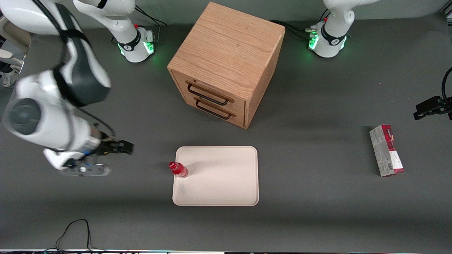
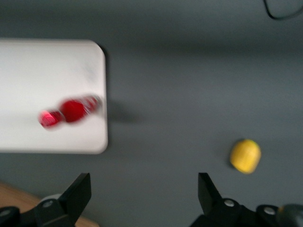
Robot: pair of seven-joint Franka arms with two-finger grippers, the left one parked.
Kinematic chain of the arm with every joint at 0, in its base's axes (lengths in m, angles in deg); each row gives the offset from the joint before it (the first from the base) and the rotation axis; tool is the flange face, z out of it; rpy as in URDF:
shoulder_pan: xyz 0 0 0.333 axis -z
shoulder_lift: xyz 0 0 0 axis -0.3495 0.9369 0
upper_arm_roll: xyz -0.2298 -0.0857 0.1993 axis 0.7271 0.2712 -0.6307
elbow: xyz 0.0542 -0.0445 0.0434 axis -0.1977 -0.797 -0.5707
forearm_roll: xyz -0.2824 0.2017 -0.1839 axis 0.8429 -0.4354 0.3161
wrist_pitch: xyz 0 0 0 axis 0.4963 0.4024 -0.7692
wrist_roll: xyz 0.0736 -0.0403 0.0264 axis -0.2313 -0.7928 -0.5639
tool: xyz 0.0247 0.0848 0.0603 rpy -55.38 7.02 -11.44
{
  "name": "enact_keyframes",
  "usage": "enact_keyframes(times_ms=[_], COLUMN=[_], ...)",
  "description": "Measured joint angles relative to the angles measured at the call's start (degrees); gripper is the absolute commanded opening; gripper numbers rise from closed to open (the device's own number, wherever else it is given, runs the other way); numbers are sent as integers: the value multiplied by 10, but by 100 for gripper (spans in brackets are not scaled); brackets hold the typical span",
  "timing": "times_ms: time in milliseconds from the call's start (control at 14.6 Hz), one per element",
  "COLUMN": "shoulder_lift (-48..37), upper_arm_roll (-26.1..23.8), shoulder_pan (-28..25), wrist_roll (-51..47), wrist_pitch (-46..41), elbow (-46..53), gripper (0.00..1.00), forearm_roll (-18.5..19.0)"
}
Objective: Place coke bottle on tray
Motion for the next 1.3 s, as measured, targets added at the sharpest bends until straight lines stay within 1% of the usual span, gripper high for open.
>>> enact_keyframes(times_ms=[68, 205, 342, 479, 615, 752, 957, 1299], shoulder_lift=[-27, -84, -150, -220, -271, -291, -293, -288], upper_arm_roll=[39, 104, 155, 192, 209, 211, 211, 211], shoulder_pan=[-3, -8, -13, -17, -18, -19, -26, -27], wrist_roll=[43, 108, 143, 156, 163, 163, 163, 163], wrist_pitch=[-13, -20, -20, -19, -15, 2, 28, 46], elbow=[-19, -82, -157, -226, -264, -277, -275, -276], gripper=[100, 100, 100, 100, 100, 100, 100, 100], forearm_roll=[-24, -45, -50, -51, -51, -51, -51, -51])
